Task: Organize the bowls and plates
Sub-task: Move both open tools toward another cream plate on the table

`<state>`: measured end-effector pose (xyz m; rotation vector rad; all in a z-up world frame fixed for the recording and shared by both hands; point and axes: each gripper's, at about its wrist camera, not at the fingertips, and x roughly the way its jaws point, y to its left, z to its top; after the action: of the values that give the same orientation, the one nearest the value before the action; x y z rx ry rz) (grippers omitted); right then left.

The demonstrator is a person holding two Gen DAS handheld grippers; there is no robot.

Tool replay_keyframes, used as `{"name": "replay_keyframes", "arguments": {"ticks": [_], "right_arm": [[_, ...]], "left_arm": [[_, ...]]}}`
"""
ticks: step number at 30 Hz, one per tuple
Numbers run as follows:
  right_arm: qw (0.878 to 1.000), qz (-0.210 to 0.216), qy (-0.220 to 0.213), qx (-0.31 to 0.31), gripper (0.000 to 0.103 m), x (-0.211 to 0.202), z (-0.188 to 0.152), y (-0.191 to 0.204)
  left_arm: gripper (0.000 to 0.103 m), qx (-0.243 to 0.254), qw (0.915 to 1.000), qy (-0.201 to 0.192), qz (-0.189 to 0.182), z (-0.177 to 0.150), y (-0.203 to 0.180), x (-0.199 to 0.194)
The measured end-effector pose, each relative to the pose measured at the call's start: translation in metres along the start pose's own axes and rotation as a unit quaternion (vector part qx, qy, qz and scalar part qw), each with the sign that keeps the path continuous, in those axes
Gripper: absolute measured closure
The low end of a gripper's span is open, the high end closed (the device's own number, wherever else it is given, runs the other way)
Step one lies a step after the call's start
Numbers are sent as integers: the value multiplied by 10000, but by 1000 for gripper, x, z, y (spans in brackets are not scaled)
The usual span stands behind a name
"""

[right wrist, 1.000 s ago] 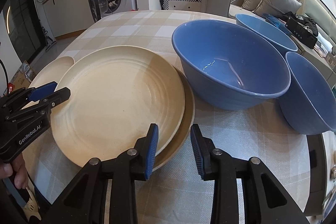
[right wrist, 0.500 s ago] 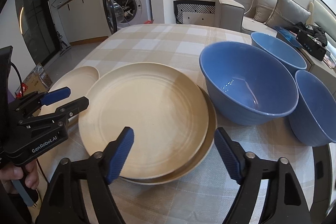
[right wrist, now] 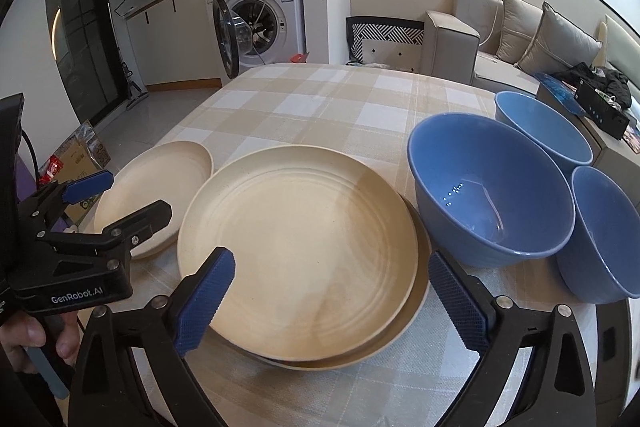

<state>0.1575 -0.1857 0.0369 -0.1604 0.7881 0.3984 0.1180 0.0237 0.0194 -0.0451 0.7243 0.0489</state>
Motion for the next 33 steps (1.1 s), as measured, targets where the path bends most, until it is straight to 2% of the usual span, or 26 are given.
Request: {"name": "replay_keyframes", "arguments": {"ticks": [14,33], "right_arm": [[9989,376,-181,-201,1,-4,22,12],[9943,823,-255,-621,1,7,61,46]], "left_arm": [[0,-284,9993,-223,119,3,22,-21],[0,-946,9929,-367,620,-1,68,-38]]}}
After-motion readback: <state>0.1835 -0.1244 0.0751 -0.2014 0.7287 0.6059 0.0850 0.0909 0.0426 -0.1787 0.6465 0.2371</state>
